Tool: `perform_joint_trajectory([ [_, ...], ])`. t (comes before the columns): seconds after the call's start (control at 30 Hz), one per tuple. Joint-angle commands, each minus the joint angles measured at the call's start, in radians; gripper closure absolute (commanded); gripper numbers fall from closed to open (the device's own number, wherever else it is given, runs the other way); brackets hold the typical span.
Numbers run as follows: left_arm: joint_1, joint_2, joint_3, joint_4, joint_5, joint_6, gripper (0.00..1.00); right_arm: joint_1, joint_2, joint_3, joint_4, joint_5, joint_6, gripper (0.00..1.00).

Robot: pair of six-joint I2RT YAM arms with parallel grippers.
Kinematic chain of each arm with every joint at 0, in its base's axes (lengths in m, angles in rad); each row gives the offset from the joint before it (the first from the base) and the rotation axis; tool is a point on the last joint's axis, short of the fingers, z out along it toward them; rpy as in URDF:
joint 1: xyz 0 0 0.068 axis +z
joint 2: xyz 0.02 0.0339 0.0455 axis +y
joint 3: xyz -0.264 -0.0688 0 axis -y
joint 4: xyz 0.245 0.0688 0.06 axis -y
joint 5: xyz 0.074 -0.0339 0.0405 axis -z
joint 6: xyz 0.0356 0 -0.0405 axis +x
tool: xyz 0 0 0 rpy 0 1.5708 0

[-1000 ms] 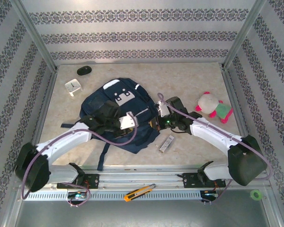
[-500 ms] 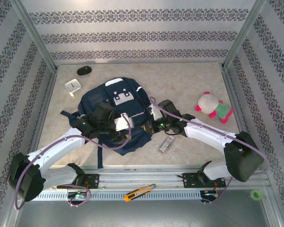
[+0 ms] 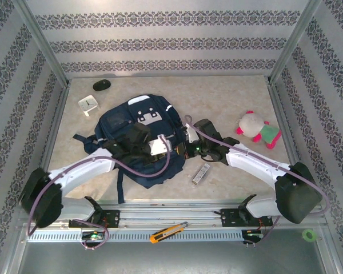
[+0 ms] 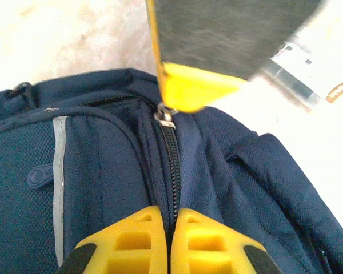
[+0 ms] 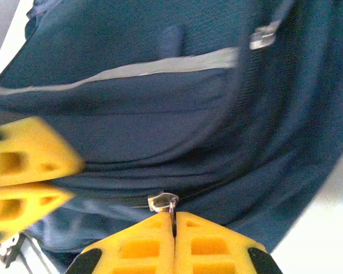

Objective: Pack books, pencil case, and school supplies into a backpack

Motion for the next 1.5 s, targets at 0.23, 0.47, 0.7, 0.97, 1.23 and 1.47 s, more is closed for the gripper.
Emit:
perform_joint_trajectory([
  [0.23,0.091,-0.31,-0.083,-0.266,0.236,0.122,1.0,-0.093,0.063,-0.002,0.099,0.178,0.009,1.0],
  [0.47,0.092,-0.334,-0.065,-0.335,0.41,0.179,1.0,-0.112,0.214,0.069,0.235,0.196,0.025,1.0],
  [0.7,0.075,-0.355,-0.077,-0.397,0.442,0.244,1.0,-0.165,0.407,0.215,0.295,0.19,0.005,1.0],
  [0.97,0.118,-0.447,-0.183,-0.335,0.142,0.306,1.0,-0.216,0.43,0.257,0.276,0.232,-0.005,1.0],
  [1.23,0.174,-0.467,-0.175,-0.408,-0.118,0.361,0.79,-0.15,0.25,0.01,0.352,0.259,0.061,1.0],
  [1.47,0.177,-0.488,-0.077,-0.384,0.081,0.113,0.26,-0.098,0.148,-0.004,0.378,0.003,-0.224,0.66],
])
